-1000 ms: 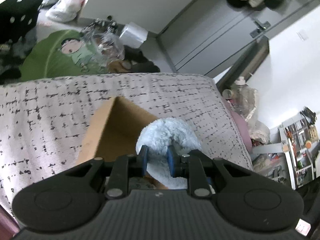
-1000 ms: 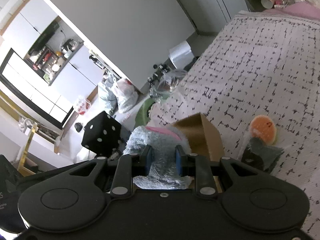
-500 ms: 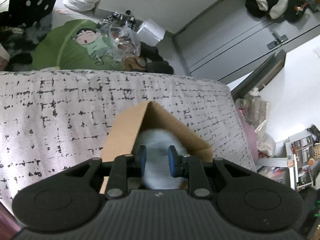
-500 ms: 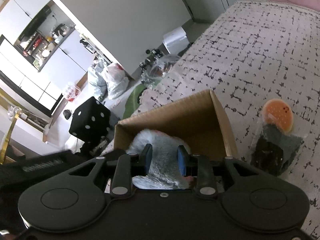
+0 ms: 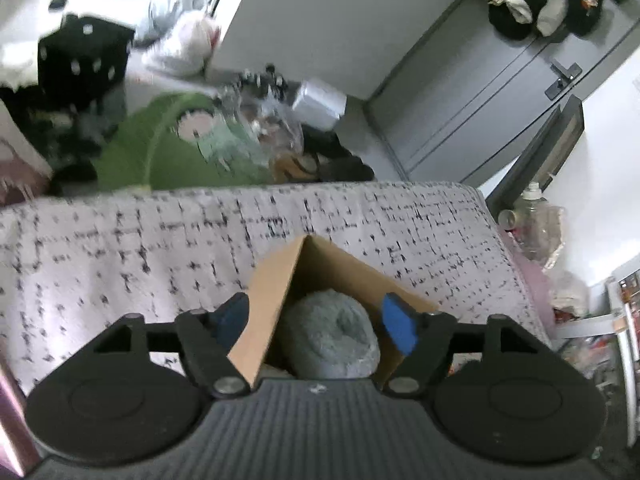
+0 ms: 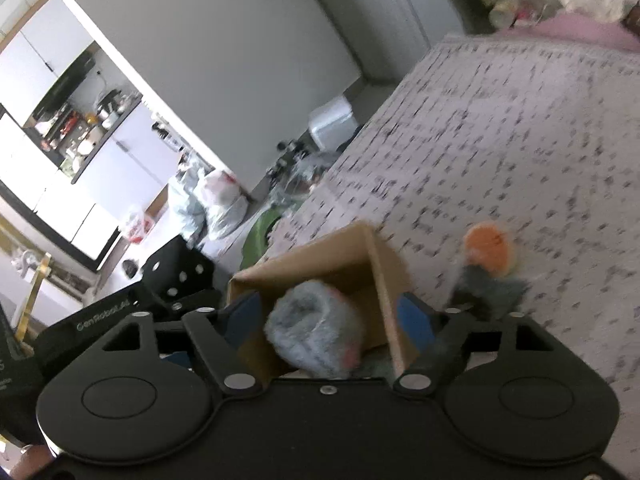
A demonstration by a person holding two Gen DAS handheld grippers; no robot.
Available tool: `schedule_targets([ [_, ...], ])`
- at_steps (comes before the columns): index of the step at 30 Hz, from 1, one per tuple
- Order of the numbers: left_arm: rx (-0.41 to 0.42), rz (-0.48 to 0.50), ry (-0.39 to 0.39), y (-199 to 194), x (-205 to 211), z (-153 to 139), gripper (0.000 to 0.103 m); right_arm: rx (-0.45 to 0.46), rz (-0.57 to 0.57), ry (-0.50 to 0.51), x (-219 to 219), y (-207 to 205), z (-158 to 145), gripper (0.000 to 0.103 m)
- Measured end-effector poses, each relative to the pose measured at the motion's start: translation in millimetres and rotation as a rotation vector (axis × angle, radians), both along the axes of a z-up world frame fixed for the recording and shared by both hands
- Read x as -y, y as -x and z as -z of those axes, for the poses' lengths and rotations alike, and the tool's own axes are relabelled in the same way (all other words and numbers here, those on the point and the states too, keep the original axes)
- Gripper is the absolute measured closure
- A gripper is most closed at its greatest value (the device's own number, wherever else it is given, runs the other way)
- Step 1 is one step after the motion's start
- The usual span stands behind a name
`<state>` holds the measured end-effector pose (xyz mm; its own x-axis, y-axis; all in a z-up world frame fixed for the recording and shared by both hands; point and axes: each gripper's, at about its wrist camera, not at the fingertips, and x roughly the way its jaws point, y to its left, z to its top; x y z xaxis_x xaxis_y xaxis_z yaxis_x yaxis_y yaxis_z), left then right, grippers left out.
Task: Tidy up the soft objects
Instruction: 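Carry the grey plush into the cardboard box and open the right gripper, then reach the left gripper to the black bagged item beside the orange plush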
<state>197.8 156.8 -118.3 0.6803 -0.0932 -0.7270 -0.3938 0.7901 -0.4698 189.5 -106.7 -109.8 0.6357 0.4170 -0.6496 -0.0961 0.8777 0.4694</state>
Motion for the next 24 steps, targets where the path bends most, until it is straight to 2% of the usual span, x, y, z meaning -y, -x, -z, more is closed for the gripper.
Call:
schedule_targets([
  [7,0.017,-0.008,-0.080,5,20,-15,0.027,0.000,0.071,0.016,38,10,-3,0.011],
  [18,0.039,0.096,-0.190,7,78,-37,0.025,0.002,0.186,0.006,107,27,-6,0.000],
  [24,0.037,0.156,-0.217,4,107,-43,0.025,-0.007,0.208,-0.029,137,30,-6,0.000],
])
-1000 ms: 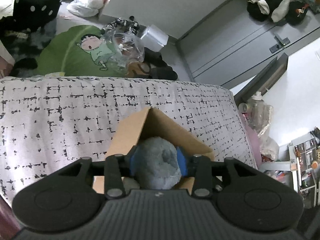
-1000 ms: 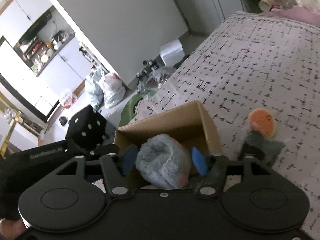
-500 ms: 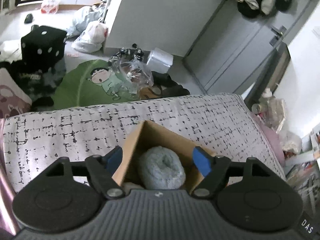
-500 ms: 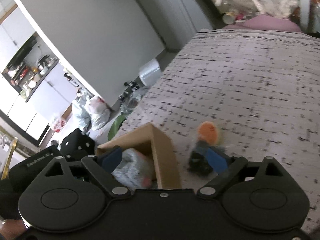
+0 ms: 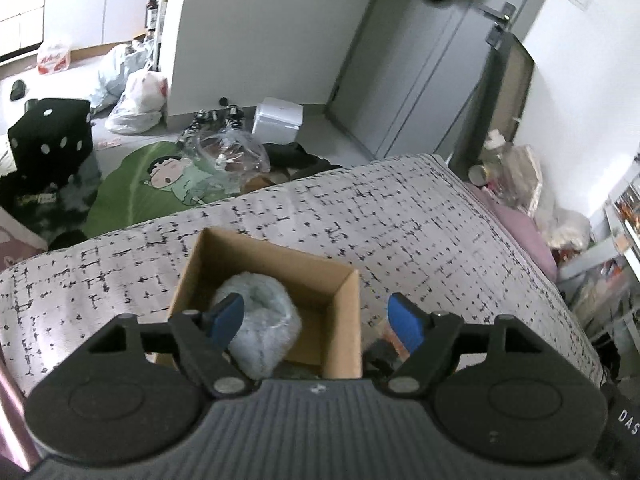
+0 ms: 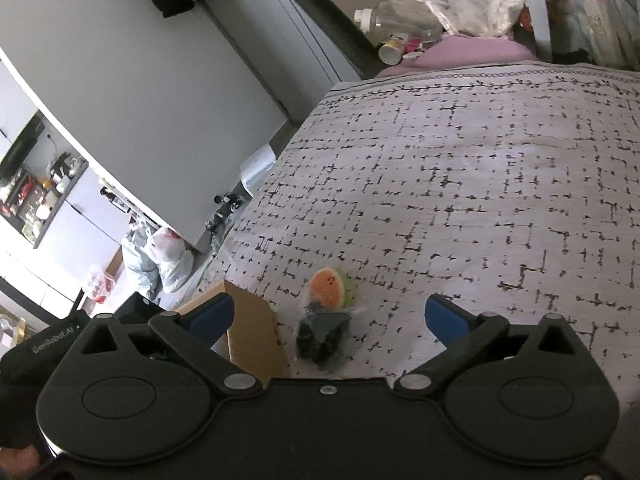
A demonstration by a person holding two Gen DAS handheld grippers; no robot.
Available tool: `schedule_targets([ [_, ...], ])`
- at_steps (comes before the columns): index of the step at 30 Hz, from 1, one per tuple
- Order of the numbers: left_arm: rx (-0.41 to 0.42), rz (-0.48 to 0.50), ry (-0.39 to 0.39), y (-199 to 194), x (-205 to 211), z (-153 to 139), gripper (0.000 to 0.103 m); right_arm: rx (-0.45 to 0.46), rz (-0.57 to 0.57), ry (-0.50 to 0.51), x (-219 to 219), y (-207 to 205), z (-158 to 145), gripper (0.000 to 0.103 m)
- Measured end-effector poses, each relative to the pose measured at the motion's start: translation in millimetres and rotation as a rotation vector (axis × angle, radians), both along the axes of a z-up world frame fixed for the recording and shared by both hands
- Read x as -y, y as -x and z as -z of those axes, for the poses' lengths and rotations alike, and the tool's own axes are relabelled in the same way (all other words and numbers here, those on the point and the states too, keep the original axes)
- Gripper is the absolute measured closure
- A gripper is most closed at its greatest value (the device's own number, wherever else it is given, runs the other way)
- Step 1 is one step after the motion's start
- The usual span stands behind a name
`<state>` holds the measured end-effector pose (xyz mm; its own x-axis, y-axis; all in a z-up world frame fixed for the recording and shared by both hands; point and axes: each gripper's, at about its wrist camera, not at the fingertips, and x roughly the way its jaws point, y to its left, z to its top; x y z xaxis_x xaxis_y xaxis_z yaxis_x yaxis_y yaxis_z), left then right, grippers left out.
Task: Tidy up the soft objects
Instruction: 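Reach the left gripper to the black bagged item beside the orange plush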
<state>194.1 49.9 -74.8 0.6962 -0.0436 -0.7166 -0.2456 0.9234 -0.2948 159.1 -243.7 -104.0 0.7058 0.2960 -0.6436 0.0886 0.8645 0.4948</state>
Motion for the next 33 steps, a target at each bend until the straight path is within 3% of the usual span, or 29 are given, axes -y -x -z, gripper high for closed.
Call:
schedule_targets([
  [13,-0.017,0.057,-0.073,-12,43,-7,0.025,-0.021,0.035,-0.068,49,-8,17,0.000],
  [26,-0.079,0.133,-0.112,-33,88,3,0.025,-0.058,0.030,-0.173,65,-26,47,0.000],
  [31,-0.123,0.162,-0.134,-39,105,17,0.025,-0.091,0.044,-0.300,76,-34,61,0.001],
  [33,-0.139,0.174,-0.142,-42,111,22,0.025,-0.098,0.058,-0.303,80,-35,64,0.001],
])
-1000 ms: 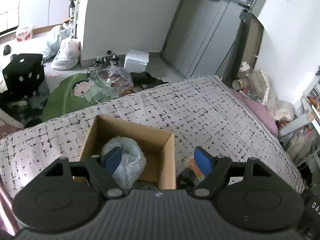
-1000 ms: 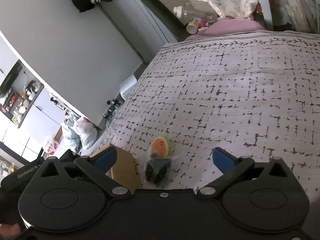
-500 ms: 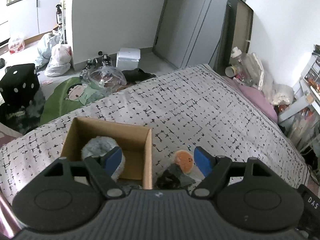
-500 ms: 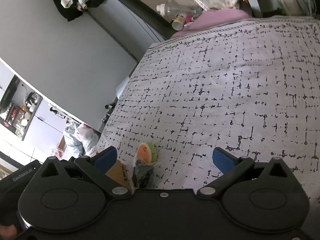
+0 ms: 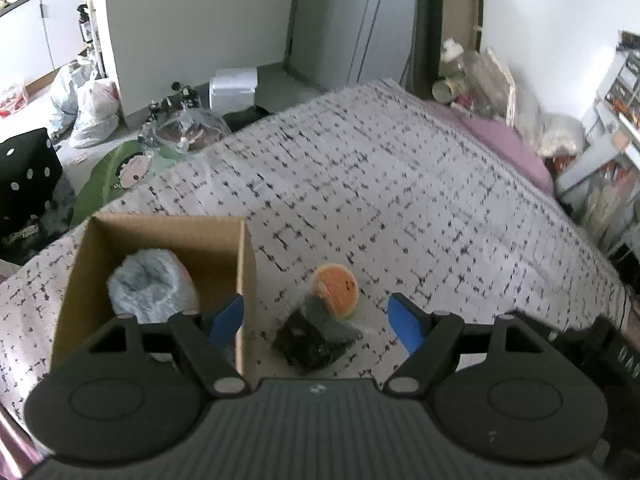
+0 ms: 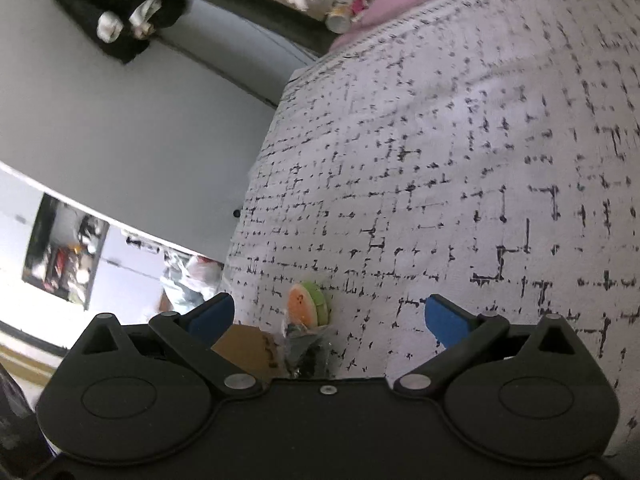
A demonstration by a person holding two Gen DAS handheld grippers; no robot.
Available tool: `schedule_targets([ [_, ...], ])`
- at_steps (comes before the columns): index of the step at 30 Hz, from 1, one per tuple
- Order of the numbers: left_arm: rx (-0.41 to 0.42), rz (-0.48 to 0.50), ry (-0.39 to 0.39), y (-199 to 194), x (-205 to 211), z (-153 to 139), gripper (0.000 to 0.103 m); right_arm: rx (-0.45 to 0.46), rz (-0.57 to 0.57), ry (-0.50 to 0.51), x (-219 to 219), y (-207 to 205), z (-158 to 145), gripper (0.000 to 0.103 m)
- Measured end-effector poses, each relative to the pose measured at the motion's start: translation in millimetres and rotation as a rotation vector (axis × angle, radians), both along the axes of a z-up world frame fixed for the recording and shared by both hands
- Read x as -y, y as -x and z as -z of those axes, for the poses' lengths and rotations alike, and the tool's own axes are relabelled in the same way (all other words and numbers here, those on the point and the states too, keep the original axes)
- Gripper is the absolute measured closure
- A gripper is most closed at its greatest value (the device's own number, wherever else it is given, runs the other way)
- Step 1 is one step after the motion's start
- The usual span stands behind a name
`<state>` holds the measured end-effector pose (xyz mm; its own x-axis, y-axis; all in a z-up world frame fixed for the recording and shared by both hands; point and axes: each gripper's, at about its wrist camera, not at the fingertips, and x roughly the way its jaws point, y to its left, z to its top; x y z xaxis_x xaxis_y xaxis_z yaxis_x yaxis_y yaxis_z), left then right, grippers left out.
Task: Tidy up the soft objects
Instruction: 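Reach the left gripper to the black bagged item beside the orange plush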
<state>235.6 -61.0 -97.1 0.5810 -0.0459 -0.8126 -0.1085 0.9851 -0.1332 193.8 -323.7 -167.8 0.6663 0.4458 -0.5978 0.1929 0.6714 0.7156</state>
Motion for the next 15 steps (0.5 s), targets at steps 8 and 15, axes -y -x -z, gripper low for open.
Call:
schedule_targets([
  [8,-0.039,0.052,-0.062,-9,21,20,0.025,-0.018,-0.061,-0.029,-3,-13,9,0.004],
  [15,-0.057,0.130,-0.131,-15,41,35,0.027,-0.022,-0.101,-0.028,-6,-24,14,0.011],
])
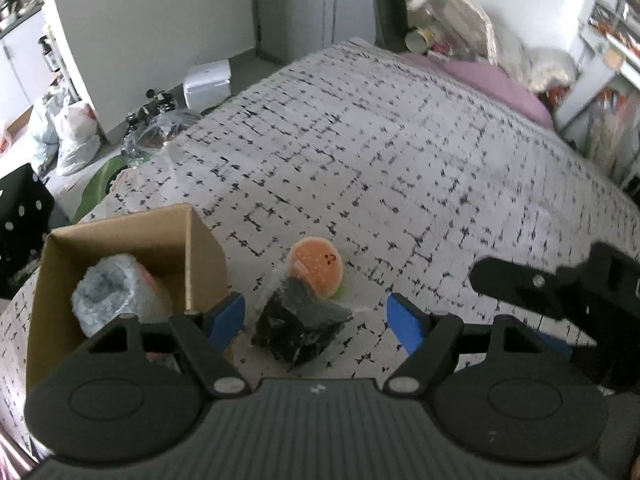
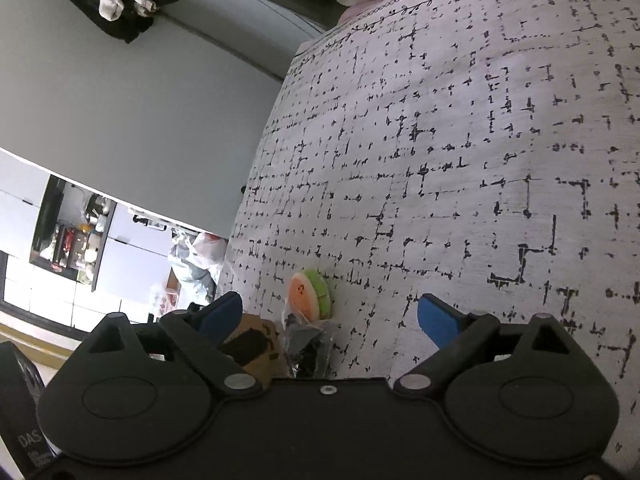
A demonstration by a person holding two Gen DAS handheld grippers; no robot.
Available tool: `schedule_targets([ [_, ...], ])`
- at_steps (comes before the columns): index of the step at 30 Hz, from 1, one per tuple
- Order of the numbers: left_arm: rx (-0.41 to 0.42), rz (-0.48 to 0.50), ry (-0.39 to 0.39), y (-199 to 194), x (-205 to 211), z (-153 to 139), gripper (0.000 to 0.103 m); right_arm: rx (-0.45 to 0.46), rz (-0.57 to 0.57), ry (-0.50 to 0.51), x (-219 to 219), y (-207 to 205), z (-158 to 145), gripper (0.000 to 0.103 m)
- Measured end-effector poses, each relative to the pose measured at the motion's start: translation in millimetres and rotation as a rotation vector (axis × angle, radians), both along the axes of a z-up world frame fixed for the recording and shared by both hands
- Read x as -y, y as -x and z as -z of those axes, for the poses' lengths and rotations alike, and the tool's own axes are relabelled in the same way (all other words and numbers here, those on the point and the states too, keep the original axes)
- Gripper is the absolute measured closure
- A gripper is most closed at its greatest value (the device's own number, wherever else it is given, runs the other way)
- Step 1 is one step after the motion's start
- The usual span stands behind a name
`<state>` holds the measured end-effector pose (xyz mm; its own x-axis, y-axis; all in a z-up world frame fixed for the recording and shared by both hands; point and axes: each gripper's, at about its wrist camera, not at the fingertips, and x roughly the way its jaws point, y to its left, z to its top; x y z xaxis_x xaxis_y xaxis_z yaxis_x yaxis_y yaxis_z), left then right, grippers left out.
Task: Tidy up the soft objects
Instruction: 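Reach the left gripper to the black bagged item beside the orange plush, then grasp the black bagged item with the left gripper while the right gripper grasps the orange plush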
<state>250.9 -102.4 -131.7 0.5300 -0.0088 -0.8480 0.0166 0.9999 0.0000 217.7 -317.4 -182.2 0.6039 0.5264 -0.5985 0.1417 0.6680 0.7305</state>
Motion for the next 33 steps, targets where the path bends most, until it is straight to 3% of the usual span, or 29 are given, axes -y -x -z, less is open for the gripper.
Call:
schedule_targets([
  [15,-0.094,0.026,-0.042,-14,19,38,0.037,-0.008,0.007,-0.027,7,-5,7,0.016],
  [26,-0.120,0.058,-0.135,-25,26,63,0.040,-0.030,-0.020,-0.017,0,-13,16,0.016],
  [28,-0.116,0.056,-0.146,-25,25,65,0.056,-0.034,-0.020,-0.010,-1,-15,17,0.016],
  [30,-0.110,0.052,-0.156,-26,24,65,0.066,-0.038,-0.015,-0.004,-1,-18,20,0.016],
  [33,-0.093,0.039,-0.113,-25,16,61,0.070,-0.035,-0.013,0.008,-4,-26,21,0.016],
])
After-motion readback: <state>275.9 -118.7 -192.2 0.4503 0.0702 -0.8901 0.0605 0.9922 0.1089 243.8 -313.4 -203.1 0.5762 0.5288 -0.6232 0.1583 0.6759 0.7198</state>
